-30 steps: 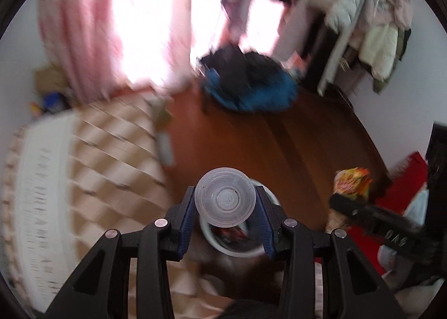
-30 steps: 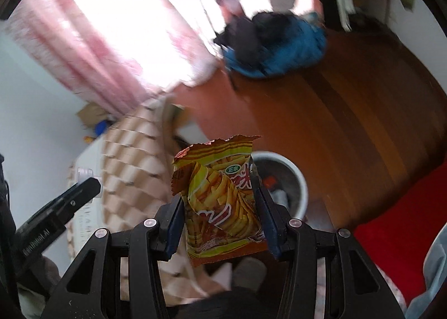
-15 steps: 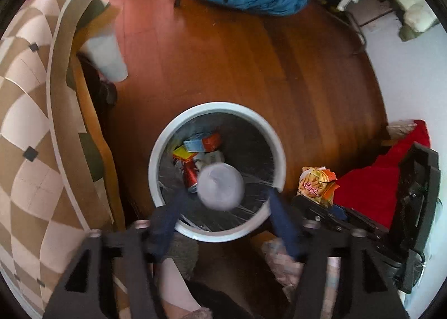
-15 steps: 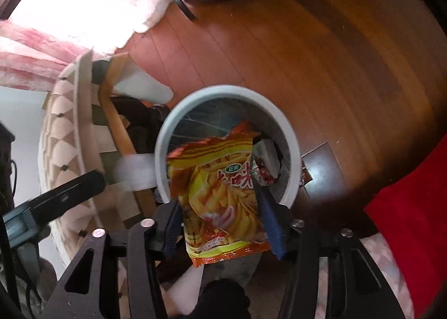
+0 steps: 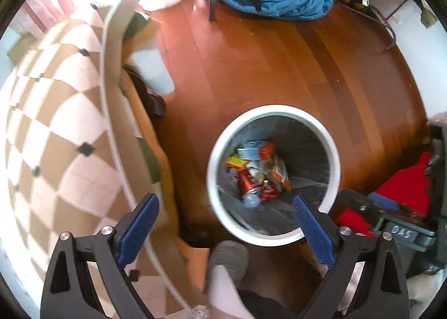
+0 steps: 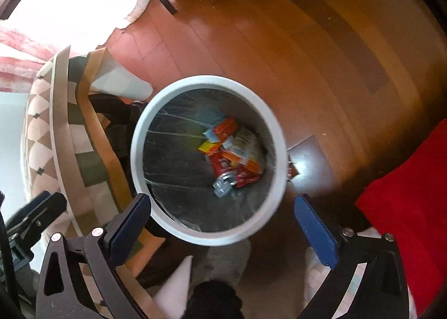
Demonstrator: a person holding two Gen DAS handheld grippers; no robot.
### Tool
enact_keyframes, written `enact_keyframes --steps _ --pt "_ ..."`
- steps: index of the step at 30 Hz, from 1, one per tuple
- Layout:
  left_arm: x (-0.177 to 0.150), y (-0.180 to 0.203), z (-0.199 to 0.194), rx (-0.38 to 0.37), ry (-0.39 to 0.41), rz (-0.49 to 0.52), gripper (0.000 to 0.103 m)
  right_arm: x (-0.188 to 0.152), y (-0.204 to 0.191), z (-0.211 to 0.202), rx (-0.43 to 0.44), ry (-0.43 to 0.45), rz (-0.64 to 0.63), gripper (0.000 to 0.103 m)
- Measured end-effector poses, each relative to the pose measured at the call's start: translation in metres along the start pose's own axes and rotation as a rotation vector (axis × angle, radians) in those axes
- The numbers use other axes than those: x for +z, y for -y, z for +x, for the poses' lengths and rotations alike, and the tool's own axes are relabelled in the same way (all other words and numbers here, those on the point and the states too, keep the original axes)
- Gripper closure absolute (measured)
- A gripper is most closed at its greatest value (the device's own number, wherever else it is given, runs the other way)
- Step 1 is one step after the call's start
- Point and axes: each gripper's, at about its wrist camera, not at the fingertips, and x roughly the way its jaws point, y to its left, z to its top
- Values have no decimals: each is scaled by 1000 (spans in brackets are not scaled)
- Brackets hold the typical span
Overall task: Collect trash
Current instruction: 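Carry the orange bag and clear lid over the bin and open both tools, then withdraw both open tools from the bin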
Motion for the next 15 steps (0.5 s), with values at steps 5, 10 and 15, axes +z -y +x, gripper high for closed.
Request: enact_keyframes --steps 5,10,15 --pt "-11 -2 -19 32 37 23 5 -22 -14 -40 -73 52 -57 0" --pt "-32 -5 -57 31 88 37 5 -51 -33 -90 -92 110 -91 0" --pt "-53 -8 -104 12 147 38 5 -79 -52 -141 -76 163 -126 0"
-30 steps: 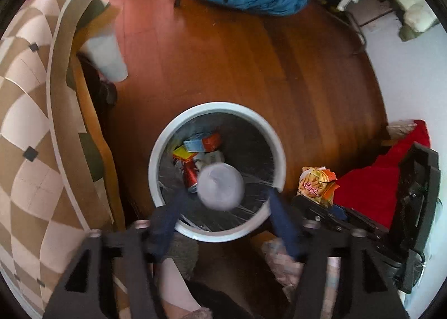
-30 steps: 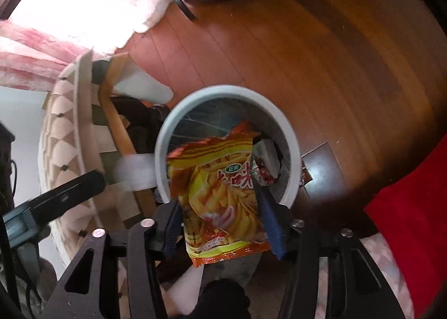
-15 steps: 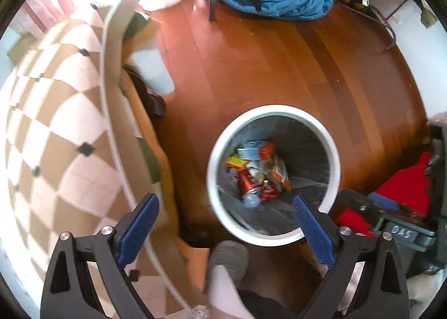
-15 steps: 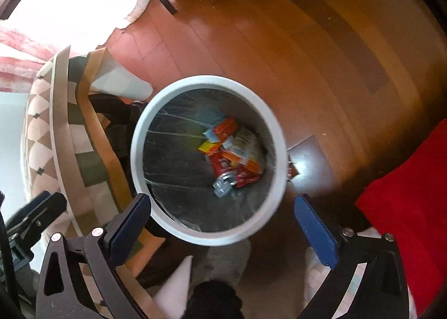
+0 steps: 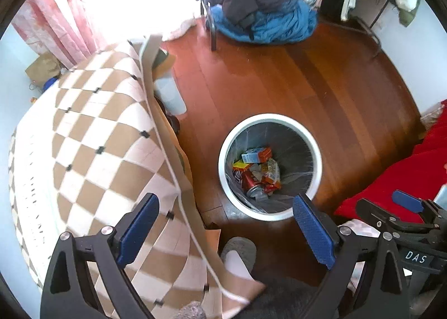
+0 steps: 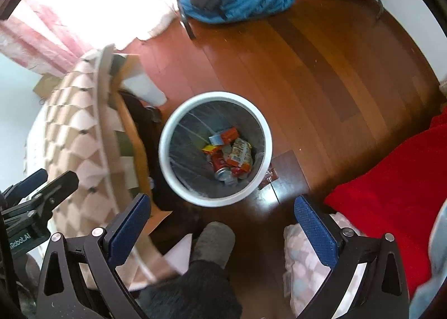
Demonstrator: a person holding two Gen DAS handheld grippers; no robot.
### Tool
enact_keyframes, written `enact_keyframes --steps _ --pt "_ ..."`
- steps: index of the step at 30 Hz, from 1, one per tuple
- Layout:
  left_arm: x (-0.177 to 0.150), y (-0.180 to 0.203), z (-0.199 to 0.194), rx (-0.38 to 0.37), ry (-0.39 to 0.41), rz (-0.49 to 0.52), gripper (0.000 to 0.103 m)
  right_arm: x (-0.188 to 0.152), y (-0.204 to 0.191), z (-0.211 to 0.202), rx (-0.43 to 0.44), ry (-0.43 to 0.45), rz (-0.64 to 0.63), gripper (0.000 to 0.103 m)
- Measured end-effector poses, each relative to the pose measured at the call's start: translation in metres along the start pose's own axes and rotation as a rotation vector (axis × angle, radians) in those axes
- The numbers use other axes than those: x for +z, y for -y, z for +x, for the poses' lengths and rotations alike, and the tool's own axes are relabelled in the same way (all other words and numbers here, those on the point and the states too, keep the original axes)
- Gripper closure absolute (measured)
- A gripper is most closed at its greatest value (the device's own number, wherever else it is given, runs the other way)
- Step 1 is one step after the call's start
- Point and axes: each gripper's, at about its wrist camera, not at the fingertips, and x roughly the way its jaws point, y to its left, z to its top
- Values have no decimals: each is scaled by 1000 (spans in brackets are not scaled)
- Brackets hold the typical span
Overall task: Collect trash
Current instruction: 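Withdraw both open tools from the bin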
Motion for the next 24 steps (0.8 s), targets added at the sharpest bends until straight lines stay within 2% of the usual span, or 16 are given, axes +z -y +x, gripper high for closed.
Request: enact_keyframes --steps 13,20,24 --pt "-51 -15 -158 -108 191 3 5 -66 -46 -162 111 143 -58 0" --pt "-75 -29 -219 -175 252 -3 5 -95 -60 -231 172 215 -98 0" --pt "-86 -40 -237 -197 263 -9 5 -107 -70 -257 199 228 -129 0"
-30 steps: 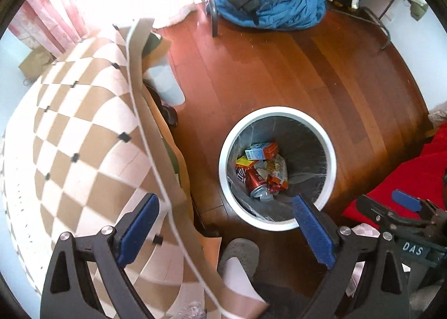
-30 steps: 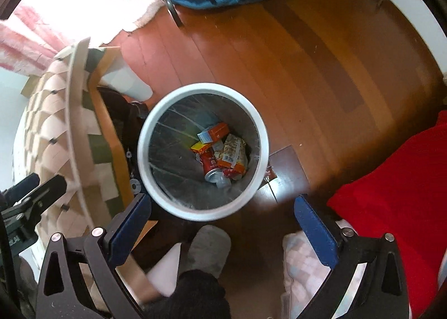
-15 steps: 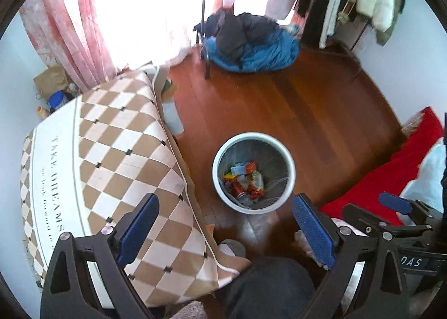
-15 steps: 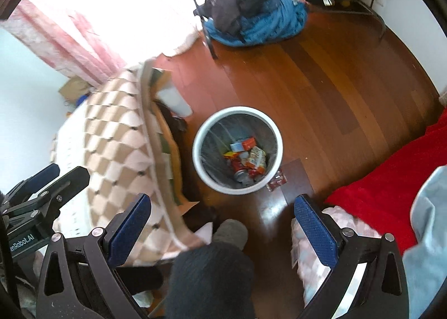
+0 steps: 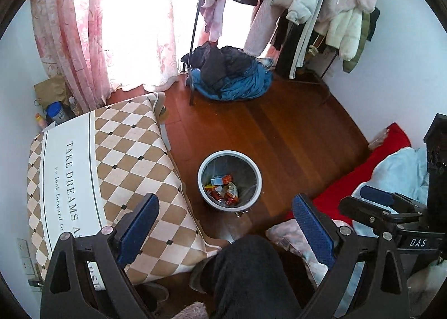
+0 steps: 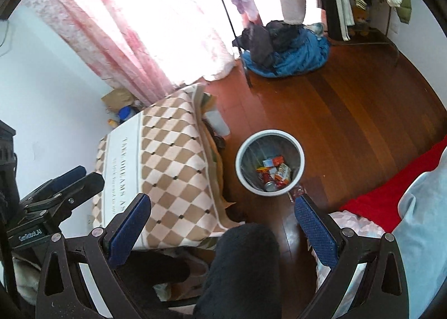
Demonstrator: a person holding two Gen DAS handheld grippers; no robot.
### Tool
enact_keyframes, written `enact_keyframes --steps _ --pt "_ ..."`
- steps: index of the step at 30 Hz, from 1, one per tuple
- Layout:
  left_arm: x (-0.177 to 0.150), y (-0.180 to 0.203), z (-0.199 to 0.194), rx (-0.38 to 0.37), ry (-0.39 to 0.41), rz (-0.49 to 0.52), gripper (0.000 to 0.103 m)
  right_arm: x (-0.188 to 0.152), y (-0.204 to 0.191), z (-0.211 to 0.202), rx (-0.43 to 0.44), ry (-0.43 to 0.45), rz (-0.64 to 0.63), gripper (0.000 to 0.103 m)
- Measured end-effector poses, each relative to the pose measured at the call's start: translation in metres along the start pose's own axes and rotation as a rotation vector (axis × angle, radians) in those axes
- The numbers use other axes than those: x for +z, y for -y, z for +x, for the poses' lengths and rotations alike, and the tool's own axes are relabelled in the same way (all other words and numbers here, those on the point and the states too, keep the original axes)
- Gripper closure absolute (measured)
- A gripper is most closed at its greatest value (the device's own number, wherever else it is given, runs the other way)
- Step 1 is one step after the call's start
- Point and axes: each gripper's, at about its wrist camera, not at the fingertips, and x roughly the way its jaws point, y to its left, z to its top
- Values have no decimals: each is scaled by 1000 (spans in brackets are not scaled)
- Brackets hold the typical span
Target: Collect trash
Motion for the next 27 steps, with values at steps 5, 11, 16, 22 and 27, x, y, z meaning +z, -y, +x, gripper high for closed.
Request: enact_keyframes --steps 5,11,16,22,27 --pt "-7 -4 -23 -19 18 -8 5 -4 -15 -20 22 8 -32 0" --pt "-13 -6 -38 -37 29 -13 5 -9 -22 -32 35 12 -50 0" --pt "-18 -9 -44 -48 33 -18 5 -12 -28 -34 38 8 -61 0" --pt "-19 -12 -49 -52 44 -26 5 -15 -32 -35 35 5 -67 0" --pt "-20 -12 -52 -51 50 -30 0 -16 -33 -35 37 1 -67 0"
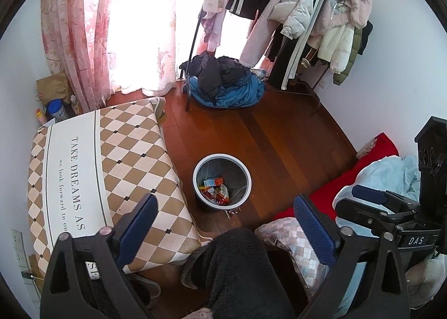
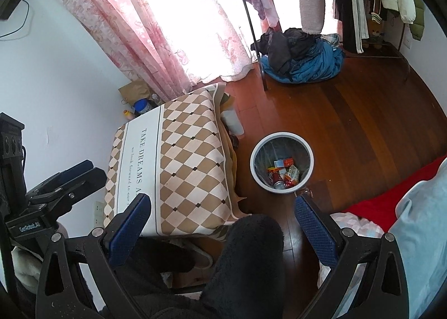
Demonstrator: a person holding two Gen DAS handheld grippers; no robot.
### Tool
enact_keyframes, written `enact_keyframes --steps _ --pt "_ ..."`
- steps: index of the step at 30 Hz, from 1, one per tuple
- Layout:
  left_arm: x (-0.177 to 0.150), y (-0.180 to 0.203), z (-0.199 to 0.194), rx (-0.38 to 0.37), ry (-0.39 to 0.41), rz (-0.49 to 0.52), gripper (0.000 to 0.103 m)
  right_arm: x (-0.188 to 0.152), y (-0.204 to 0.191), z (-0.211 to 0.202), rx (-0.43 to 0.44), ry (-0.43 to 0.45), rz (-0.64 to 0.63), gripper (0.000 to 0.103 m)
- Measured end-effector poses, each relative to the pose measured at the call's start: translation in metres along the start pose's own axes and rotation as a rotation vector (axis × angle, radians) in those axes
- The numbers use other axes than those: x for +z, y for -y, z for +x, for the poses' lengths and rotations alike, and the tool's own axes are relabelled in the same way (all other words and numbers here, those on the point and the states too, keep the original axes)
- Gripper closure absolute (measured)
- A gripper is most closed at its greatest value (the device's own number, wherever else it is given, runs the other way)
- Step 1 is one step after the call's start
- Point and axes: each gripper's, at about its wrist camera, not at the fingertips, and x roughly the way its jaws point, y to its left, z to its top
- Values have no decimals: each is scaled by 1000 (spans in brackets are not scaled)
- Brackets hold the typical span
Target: Collect trash
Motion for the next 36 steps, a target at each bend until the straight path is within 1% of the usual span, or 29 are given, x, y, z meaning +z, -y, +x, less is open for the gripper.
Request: enact_keyframes --steps 16,24,30,36 --pt "-4 8 -4 -22 -13 29 0 -5 0 -4 -5 -3 -6 0" --pt "-5 10 -4 -20 -13 32 0 -10 9 -12 -24 2 -24 0" --pt "-7 4 -3 -16 -20 39 0 -6 9 -14 -41 1 -37 0" --pt "-8 1 -3 -19 -25 38 0 -7 8 -14 -42 2 -38 0"
